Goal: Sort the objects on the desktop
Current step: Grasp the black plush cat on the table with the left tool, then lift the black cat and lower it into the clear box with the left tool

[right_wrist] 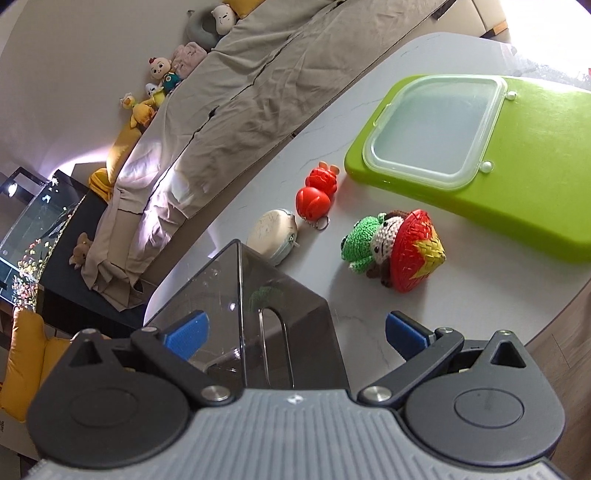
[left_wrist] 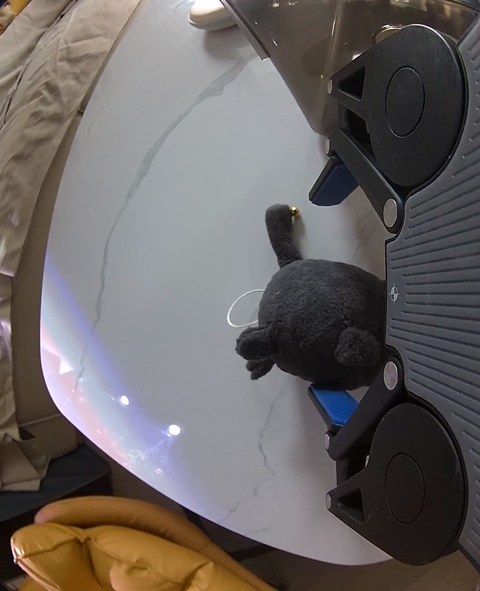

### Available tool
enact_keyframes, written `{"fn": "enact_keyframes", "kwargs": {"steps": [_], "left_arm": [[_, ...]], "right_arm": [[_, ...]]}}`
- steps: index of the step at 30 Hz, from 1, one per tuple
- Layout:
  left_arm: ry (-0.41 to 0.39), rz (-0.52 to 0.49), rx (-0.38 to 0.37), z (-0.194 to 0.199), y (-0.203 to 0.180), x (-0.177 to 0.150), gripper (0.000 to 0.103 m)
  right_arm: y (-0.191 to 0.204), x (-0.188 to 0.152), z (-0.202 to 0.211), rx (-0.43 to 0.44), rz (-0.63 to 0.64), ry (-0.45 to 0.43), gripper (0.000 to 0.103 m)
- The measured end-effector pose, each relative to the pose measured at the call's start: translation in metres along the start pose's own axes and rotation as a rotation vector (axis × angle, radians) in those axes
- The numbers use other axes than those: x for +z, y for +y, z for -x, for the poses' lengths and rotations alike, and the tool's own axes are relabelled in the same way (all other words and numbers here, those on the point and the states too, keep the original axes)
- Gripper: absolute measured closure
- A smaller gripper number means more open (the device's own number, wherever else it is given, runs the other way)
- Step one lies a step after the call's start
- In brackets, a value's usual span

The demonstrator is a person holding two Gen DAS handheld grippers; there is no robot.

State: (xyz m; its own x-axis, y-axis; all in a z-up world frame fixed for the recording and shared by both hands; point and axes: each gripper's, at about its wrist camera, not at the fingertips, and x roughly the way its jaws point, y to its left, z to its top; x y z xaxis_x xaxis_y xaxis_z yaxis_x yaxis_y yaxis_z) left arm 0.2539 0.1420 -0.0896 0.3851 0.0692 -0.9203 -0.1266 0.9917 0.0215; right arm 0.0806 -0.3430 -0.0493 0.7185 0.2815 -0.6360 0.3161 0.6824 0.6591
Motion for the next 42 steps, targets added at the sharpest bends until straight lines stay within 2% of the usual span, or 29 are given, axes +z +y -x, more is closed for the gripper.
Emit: {"fn": "enact_keyframes", "kwargs": {"steps": [5,11,14,15,21,26,31,36,39,42], "left_arm": [[0.015,-0.023,0.037,-0.009,0.001,-0.002,0.000],[0.037,0.005,0.041,-0.015,0.010,-0.005,0.002],[0.042,0.007,0.062,-0.013,0.013,-0.008,0.017],[0.042,0.003,0.073,-0.012,0.015,-0.008,0.029],[0.053,0.070,0.023,-0.007,0.030,-0.008,0.031],[-0.010,0.081,0.003,0.023,0.032,-0.006,0.031],[-0.116,0.040,-0.054,0.077,0.014,0.007,0.031],[-0.217,-0.060,-0.161,0.148,-0.027,0.006,0.031],[-0.196,-0.148,-0.230,0.171,-0.063,0.003,0.030],[-0.080,-0.211,-0.324,0.166,-0.097,-0.001,0.030]], "right_arm": [[-0.004,-0.002,0.000,0.004,-0.012,0.008,0.000],[-0.007,-0.003,0.001,0.012,-0.026,0.016,0.000],[-0.009,-0.004,0.001,0.014,-0.035,0.021,0.000],[-0.009,-0.005,0.000,0.015,-0.037,0.024,0.000],[-0.010,-0.007,-0.002,0.027,-0.047,0.042,0.000],[-0.009,-0.008,-0.003,0.034,-0.047,0.053,0.000],[-0.011,-0.007,-0.005,0.052,-0.075,0.054,0.000],[-0.012,-0.007,-0.004,0.075,-0.082,0.051,0.000],[-0.015,-0.007,-0.002,0.086,-0.085,0.045,0.000],[-0.022,-0.004,0.003,0.096,-0.092,0.029,0.000]]}}
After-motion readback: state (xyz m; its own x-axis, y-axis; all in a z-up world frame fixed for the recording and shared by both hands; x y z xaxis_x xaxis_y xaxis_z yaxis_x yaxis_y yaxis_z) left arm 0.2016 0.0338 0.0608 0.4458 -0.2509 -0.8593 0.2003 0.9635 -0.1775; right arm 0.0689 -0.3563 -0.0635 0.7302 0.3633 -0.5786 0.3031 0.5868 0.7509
